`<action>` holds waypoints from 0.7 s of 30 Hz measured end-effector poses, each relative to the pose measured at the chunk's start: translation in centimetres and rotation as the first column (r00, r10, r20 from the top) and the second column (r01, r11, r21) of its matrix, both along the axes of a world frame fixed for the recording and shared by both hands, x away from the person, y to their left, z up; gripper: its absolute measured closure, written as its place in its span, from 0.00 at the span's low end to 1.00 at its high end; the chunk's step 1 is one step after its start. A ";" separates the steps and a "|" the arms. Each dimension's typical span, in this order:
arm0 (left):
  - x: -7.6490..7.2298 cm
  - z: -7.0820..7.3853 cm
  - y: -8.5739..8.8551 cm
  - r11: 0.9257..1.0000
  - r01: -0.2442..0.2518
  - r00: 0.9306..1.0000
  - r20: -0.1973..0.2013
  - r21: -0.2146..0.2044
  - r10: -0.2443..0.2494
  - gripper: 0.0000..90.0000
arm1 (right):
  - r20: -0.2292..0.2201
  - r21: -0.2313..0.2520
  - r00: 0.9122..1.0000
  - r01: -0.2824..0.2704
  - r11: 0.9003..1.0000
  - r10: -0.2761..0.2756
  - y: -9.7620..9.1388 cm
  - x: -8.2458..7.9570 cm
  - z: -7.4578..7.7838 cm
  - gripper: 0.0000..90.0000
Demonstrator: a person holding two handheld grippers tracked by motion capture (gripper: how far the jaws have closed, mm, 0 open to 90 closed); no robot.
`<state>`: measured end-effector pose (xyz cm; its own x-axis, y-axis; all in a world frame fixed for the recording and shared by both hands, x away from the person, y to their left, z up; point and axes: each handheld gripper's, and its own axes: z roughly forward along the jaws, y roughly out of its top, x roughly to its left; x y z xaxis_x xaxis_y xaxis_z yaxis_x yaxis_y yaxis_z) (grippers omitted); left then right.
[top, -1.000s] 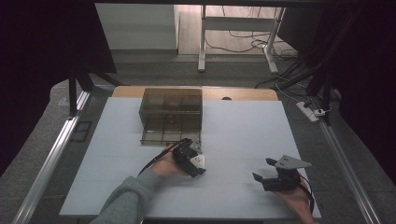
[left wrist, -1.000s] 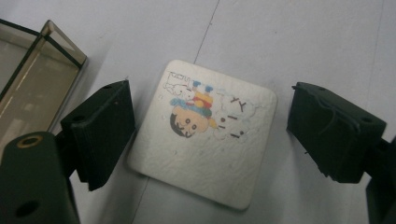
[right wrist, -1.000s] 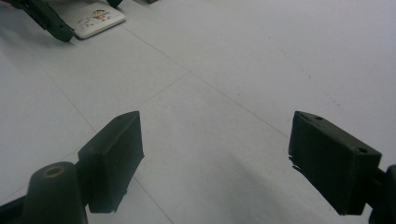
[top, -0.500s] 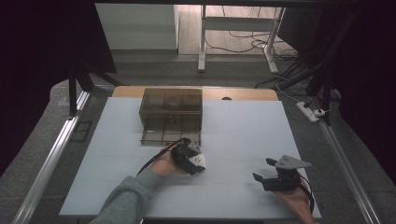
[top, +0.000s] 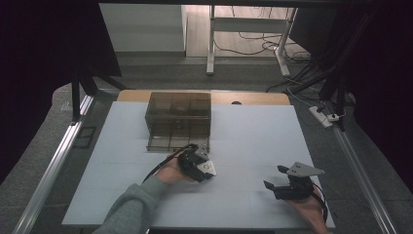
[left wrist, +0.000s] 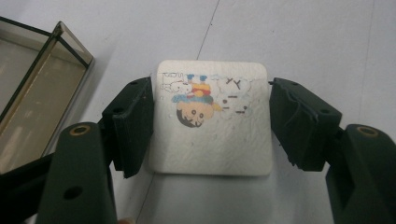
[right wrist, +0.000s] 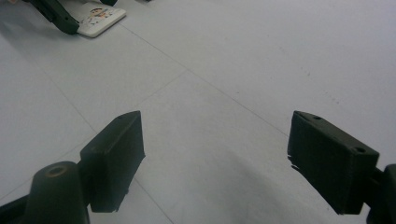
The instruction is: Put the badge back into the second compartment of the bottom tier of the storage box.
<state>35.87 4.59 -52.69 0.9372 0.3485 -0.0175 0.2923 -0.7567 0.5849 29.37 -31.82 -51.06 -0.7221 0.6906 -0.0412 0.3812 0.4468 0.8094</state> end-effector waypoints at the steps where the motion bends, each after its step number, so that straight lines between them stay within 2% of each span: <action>1: 0.0 0.0 0.0 1.000 0.000 1.000 0.000 0.000 0.000 0.36 | 0.001 0.000 1.000 0.000 1.000 0.000 0.0 0.0 0.0 0.21; 8: 0.1 0.1 0.2 1.000 -0.018 1.000 0.004 -0.004 0.018 0.36 | -0.001 -0.003 1.000 -0.002 1.000 0.002 0.0 0.0 0.0 0.21; 12: 0.2 0.4 0.5 0.999 -0.025 1.000 -0.005 -0.039 0.025 0.36 | -0.002 -0.002 1.000 -0.002 1.000 0.002 0.0 0.0 0.0 0.21; 21: 0.0 1.3 0.9 0.997 -0.029 0.999 0.012 -0.074 0.030 0.36 | -0.001 -0.002 1.000 -0.001 1.000 0.001 0.0 0.0 0.0 0.21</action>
<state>35.87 5.50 -51.37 0.9268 0.3740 -0.0324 0.3059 -0.7022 0.6430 29.37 -31.82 -51.09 -0.7227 0.6898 -0.0420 0.3813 0.4487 0.8082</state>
